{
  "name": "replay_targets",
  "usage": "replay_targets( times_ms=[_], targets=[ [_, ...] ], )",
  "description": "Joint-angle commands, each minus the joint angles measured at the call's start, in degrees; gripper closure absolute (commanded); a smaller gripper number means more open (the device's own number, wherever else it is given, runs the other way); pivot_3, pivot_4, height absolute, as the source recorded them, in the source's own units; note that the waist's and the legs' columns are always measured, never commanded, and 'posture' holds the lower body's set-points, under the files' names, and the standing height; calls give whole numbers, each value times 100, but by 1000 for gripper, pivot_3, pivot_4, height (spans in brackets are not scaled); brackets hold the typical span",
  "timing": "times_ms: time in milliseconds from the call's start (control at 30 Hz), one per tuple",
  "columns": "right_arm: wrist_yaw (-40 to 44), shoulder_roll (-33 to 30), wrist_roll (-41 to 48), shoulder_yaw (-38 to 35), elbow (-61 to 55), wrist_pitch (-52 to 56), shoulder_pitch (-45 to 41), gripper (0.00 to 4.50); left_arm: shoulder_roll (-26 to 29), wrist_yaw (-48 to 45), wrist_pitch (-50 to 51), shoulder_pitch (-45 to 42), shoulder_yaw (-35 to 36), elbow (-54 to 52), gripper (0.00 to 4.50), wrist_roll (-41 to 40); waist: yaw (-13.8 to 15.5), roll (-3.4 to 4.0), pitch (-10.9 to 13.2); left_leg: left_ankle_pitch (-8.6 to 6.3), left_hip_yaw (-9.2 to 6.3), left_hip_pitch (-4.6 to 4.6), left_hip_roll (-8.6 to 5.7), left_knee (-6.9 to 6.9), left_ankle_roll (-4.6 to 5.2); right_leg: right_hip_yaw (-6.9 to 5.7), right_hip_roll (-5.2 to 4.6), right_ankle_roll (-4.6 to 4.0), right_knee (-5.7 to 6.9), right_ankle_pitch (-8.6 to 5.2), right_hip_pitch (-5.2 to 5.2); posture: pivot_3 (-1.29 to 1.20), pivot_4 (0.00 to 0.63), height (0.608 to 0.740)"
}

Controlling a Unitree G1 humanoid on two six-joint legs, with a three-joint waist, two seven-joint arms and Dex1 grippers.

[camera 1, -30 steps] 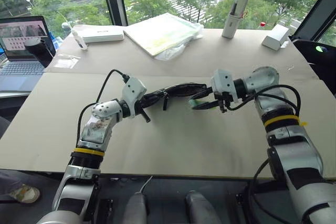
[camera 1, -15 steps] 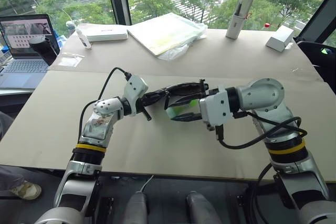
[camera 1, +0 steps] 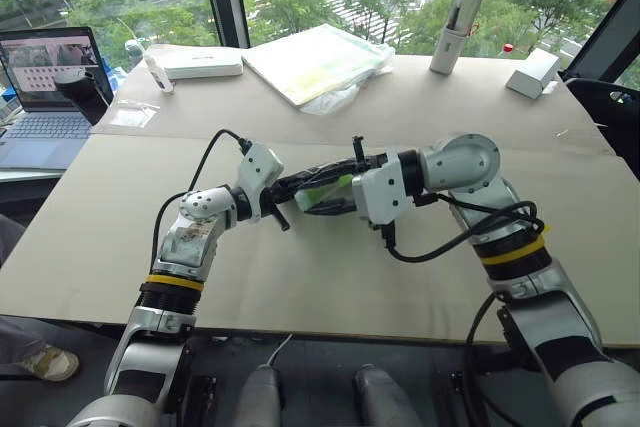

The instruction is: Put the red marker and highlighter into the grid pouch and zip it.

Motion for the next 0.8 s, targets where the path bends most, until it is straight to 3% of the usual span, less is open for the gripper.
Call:
replay_targets(
  times_ms=[33, 433, 800],
  targets=[
    [-32, 50, 29, -16, 291, -319, -220, 3508, 17, 38, -96, 16, 56, -264, 4500, -101, -5, 0, 0, 0, 0, 0, 0, 0, 0, 0, 0, 0, 0, 0, 0, 0, 150, 737],
    [-348, 385, -180, -103, 2202, -992, -778, 3508, 38, 84, -32, 49, 83, -391, 4500, -128, -25, 0, 0, 0, 0, 0, 0, -2, 0, 0, 0, -1, 1, 1, -1, 0, 150, 737],
    [-1063, 212, -950, -55, 3966, -1636, -1271, 3508, 60, 103, 8, 91, 104, -466, 4500, -154, -32, 0, 0, 0, 0, 0, 0, -2, 0, 0, -1, -1, 1, 1, -2, 0, 150, 737]
  ],
)
